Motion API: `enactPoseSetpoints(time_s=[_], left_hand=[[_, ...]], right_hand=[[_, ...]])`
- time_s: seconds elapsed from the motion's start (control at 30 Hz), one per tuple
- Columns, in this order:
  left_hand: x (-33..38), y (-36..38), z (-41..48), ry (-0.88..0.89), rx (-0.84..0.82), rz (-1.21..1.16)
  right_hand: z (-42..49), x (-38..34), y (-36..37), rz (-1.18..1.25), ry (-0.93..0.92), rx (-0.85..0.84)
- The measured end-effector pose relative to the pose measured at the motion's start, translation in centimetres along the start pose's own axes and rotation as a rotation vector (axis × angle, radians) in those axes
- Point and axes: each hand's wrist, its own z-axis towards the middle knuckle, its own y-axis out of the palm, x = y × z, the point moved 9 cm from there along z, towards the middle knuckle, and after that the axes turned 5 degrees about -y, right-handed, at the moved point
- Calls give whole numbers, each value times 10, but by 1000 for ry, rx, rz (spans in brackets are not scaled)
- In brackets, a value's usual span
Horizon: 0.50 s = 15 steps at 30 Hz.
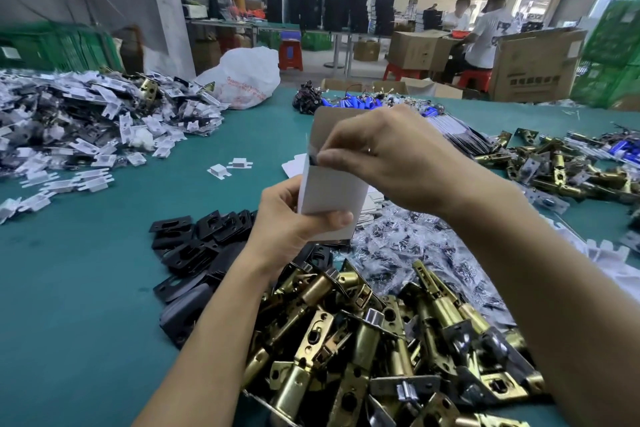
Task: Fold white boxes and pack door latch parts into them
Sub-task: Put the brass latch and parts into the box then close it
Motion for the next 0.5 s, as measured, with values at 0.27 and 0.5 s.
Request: enactPoseSetpoints(time_s=[0.27,0.5], left_hand=[[3,1,-1,17,5,6],[1,5,-1,-21,-29,-15]], right_hand=[[-11,-9,17,-108,-17,-158],[-17,11,12,-78,9,-63]])
